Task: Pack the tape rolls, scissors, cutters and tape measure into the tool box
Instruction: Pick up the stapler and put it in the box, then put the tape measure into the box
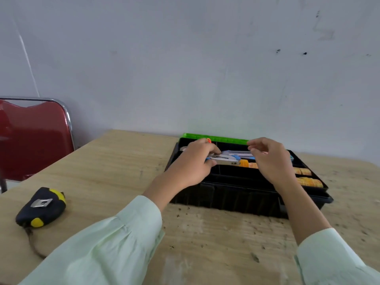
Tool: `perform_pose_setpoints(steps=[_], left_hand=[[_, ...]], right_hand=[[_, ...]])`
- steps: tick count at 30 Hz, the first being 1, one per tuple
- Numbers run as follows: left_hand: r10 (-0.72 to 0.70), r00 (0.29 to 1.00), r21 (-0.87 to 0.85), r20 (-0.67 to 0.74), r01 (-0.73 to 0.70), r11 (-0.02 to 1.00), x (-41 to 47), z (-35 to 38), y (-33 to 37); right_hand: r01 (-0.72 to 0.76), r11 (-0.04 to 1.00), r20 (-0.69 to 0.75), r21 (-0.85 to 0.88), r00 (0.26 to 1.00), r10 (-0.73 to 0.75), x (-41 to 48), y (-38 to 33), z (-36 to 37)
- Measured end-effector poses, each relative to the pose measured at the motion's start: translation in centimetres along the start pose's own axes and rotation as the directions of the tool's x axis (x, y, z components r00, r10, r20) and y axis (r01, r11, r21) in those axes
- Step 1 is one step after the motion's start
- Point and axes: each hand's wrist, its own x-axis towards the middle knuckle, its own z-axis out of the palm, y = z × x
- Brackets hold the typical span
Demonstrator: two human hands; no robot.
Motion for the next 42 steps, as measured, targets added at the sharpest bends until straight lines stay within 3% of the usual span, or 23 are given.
perform_pose_setpoints(steps=[6, 23, 26, 31, 39, 42], left_hand=[[0.063, 0.985, -0.045, 0.163, -0.057, 0.997, 1.7, 3.1, 2.5], [0.037, 0.988, 0.007, 0.152, -0.038, 0.999, 1.9, 5.3, 2.8], [0.056, 0.997, -0.047, 0.051, -0.053, 0.997, 1.0, 4.9, 2.2], [-0.022, 0.955, -0.094, -0.295, -0.006, 0.996, -0.6, 3.3, 0.0], [-0.084, 0.875, -0.015, -0.477, 0.087, 0.996, -2.5, 0.8, -3.8], [-0.123, 0.842, 0.08, -0.526, 0.193, 0.978, -3.6, -0.5, -5.4]], right_hand=[[-0.007, 1.0, -0.03, -0.03, 1.0, 0.006, -0.4, 1.6, -2.0], [0.025, 1.0, -0.047, -0.002, 0.999, -0.025, -1.1, 1.7, -1.8], [0.045, 0.999, -0.047, 0.011, 0.998, -0.044, -1.3, 0.7, -0.8], [0.111, 0.994, 0.005, 0.014, 0.994, -0.111, -1.8, -1.2, 1.5], [0.226, 0.974, 0.143, -0.015, 0.965, -0.222, -2.6, -4.3, 5.6], [0.298, 0.949, 0.249, -0.099, 0.931, -0.267, -2.6, -5.7, 7.4]])
